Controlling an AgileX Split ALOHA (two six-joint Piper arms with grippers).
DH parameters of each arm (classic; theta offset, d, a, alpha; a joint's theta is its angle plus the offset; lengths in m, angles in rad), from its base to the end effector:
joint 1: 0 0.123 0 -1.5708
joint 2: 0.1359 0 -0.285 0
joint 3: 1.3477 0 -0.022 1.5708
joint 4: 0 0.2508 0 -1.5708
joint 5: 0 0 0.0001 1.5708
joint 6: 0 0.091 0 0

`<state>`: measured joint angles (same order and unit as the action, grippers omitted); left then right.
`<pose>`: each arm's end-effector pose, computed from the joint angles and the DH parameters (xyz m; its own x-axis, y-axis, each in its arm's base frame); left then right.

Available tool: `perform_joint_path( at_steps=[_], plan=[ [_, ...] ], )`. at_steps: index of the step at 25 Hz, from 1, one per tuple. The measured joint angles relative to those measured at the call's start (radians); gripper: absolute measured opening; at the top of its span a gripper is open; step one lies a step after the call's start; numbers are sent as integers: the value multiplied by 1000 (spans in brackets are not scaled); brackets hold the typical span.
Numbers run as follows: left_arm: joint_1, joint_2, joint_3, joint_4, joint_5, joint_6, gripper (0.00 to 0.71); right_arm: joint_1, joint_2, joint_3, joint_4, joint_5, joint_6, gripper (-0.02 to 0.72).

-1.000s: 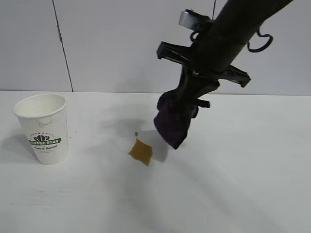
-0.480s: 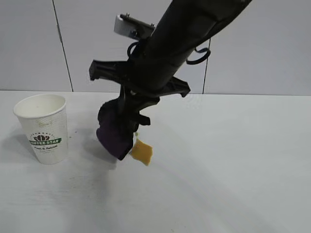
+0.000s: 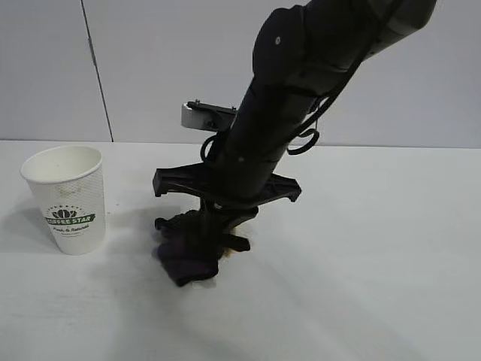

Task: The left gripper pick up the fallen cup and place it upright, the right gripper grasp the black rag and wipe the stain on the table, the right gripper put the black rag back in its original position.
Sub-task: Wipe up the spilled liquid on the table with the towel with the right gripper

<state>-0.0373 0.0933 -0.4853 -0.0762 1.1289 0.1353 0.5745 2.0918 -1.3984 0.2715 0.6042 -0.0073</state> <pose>0.0069 -0.0065 0.2680 -0.5910 0.1244 -0.7970 0.1534 0.9873 0.0403 0.3499 0.2430 0.1402 -0.8881 -0.3204 -0.3295 -0.4017 0.8894 0.2180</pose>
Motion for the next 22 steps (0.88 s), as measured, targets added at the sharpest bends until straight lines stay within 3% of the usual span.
perform_joint_path(
  at_steps=[5, 10, 14, 22],
  plan=[
    [0, 0, 0, 0, 0, 1, 687, -104, -11, 0, -89, 89, 54, 43],
    [0, 0, 0, 0, 0, 1, 687, -142, -11, 0, -105, 100, 59, 43],
    [0, 0, 0, 0, 0, 1, 687, -116, -11, 0, -81, 38, 61, 43],
    [0, 0, 0, 0, 0, 1, 687, -55, 15, 0, -39, -155, 69, 43]
  ],
)
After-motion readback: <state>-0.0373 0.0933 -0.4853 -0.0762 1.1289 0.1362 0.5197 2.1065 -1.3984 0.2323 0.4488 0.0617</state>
